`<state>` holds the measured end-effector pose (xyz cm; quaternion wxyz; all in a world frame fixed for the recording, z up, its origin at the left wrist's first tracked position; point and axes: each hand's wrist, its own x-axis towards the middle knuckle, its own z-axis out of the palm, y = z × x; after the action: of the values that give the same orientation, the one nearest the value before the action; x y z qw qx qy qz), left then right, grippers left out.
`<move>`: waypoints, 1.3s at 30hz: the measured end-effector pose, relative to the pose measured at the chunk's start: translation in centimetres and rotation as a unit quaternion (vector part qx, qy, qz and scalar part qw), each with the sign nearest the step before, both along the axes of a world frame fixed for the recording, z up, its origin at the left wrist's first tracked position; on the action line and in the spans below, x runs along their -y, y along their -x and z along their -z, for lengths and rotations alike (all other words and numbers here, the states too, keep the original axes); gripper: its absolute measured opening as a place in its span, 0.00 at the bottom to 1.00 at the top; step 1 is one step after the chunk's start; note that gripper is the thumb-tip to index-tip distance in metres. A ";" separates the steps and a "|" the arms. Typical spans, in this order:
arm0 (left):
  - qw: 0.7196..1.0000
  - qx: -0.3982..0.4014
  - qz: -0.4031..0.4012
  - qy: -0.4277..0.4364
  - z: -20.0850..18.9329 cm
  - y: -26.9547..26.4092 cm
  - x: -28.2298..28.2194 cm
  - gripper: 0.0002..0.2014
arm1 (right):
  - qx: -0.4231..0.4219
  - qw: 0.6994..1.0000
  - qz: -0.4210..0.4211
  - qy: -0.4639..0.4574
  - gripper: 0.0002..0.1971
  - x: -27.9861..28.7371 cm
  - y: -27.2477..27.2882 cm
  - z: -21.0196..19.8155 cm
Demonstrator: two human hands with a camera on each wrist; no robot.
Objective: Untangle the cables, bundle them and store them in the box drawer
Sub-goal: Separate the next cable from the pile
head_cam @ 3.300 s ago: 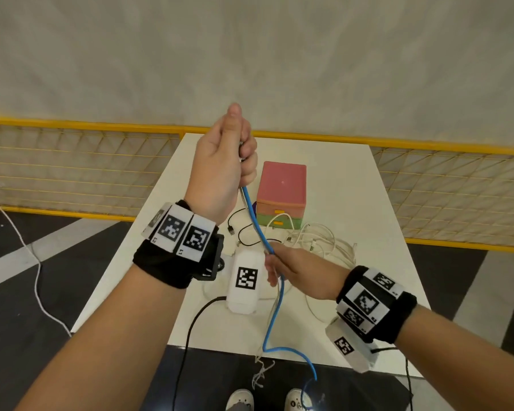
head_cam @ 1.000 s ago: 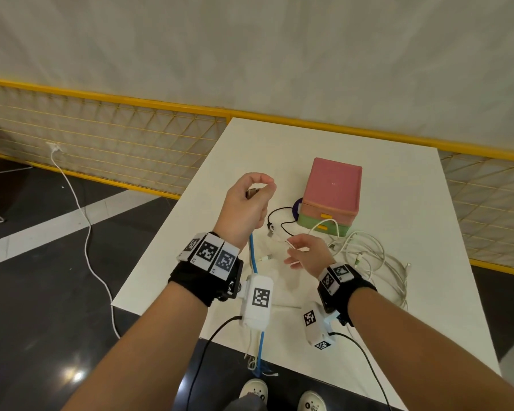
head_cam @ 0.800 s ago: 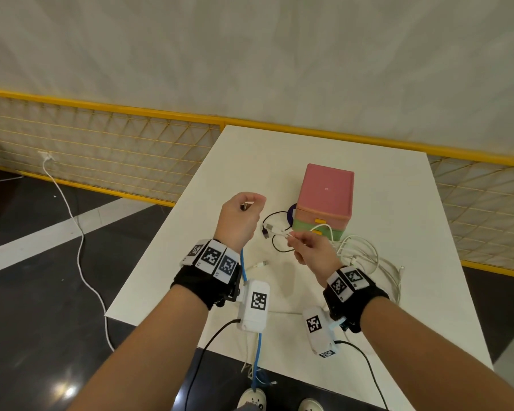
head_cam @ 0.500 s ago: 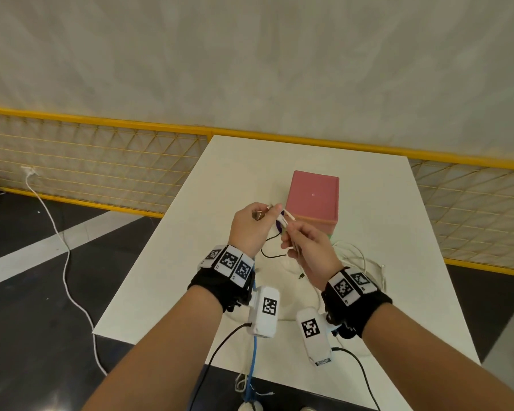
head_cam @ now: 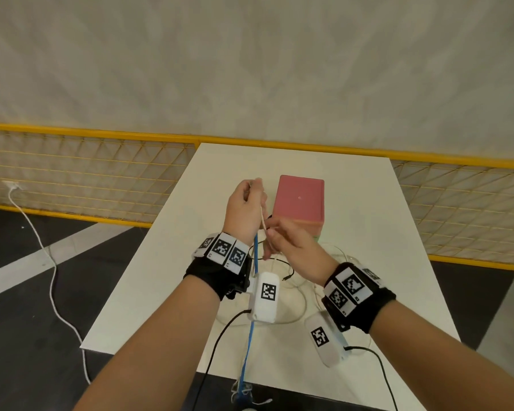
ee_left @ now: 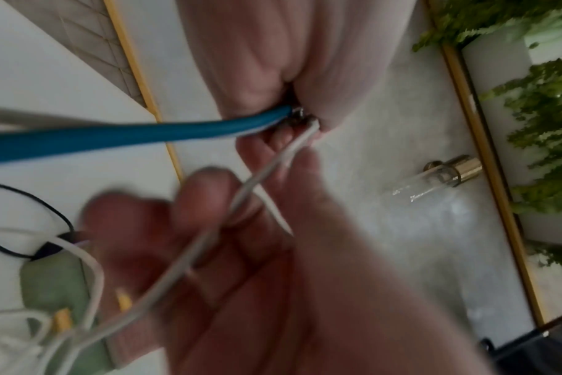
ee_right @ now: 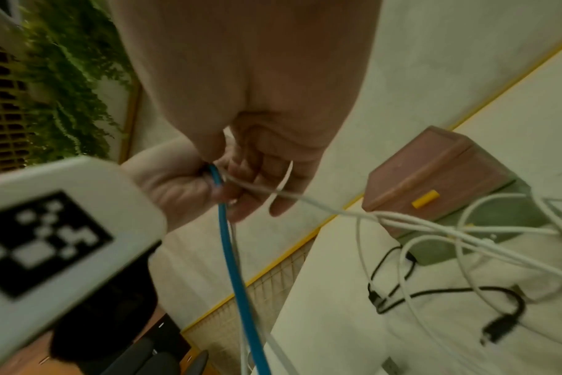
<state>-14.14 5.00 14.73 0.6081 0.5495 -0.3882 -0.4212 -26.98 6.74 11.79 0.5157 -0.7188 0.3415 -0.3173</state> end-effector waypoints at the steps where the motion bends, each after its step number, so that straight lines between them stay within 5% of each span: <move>1: 1.000 -0.029 0.000 0.005 -0.4 0.0 0.0 0.15 | -0.001 1.000 -0.011 0.002 0.11 -0.1 0.0 0.1; 5: 0.991 -0.128 -0.001 0.043 -3.2 -1.6 -0.2 0.14 | -0.049 0.998 0.001 0.037 0.14 0.4 1.5 1.3; 12: 0.992 -0.021 0.063 0.103 -7.3 -3.1 -2.1 0.10 | -0.218 0.972 0.056 0.073 0.12 4.9 5.0 2.5; 15: 0.981 0.124 0.144 0.042 -7.1 -2.2 -2.5 0.06 | -0.172 0.979 0.102 0.048 0.13 5.8 4.7 -0.4; 17: 0.967 0.193 0.165 -0.013 -6.1 -1.0 -2.4 0.13 | -0.114 0.985 0.109 0.072 0.11 5.8 4.1 -2.7; 22: 0.957 0.241 0.157 -0.038 -4.6 1.1 -1.8 0.16 | 0.002 0.989 0.087 0.121 0.07 5.0 3.1 -6.4; 29: 0.994 0.064 0.012 0.083 -7.7 -0.5 -0.7 0.15 | -0.056 0.993 0.099 0.036 0.16 5.8 5.8 -2.0; 33: 0.987 0.148 -0.033 0.058 -7.4 -1.4 -0.4 0.05 | -0.079 0.989 0.119 0.049 0.14 5.8 6.4 -1.7; 34: 0.982 0.173 -0.034 0.066 -7.0 -1.3 -0.5 0.09 | -0.088 0.987 0.118 0.063 0.14 5.7 6.3 -2.3; 36: 0.971 0.222 0.027 0.083 -6.3 -0.4 -0.9 0.18 | -0.102 0.985 0.108 0.093 0.12 5.4 5.8 -3.7; 39: 0.932 0.336 0.128 0.055 -5.3 1.5 -1.2 0.12 | -0.079 0.986 0.072 0.125 0.10 4.8 4.7 -5.7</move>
<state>-15.68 6.20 20.01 0.4122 0.5709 -0.6592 -0.2640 -31.72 1.90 17.47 0.3688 -0.7741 0.3895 -0.3363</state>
